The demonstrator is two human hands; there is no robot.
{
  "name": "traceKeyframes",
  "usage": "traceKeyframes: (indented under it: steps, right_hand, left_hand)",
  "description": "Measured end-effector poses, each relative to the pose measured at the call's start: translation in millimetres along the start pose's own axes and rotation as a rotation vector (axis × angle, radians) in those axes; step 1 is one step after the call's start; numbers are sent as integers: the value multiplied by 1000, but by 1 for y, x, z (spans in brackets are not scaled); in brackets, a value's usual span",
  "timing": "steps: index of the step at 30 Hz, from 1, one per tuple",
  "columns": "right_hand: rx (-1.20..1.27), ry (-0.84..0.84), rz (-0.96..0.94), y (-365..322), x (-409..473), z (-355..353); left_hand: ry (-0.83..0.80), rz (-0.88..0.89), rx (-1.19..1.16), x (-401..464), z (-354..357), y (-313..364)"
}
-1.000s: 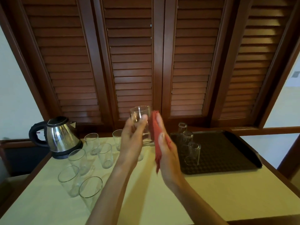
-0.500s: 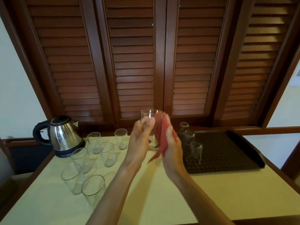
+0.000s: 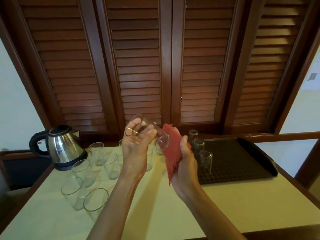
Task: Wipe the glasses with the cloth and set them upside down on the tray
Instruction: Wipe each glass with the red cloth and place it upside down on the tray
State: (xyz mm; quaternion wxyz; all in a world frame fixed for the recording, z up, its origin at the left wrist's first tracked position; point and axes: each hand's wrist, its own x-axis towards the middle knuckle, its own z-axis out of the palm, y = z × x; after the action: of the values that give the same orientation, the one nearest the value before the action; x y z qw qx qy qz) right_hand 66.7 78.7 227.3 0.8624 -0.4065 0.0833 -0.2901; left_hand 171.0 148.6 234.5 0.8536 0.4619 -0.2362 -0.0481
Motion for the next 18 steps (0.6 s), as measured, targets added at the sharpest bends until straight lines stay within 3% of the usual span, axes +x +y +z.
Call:
traceKeyframes:
  steps: [7,11,15,18]
  right_hand:
    - [57,93,17,-11,8,0]
    - [58,109,171,10,-6,2]
    - [233,172,216,-8,12,-5]
    - [283,220,295,-16,20,-10]
  left_hand:
    - [-116,-14,-59,-5,2,-2]
    - [-75,12,-49,3,5,0]
    - [-242,24,103,-8,0,-4]
    - [-198,94,298,-12,-7,-5]
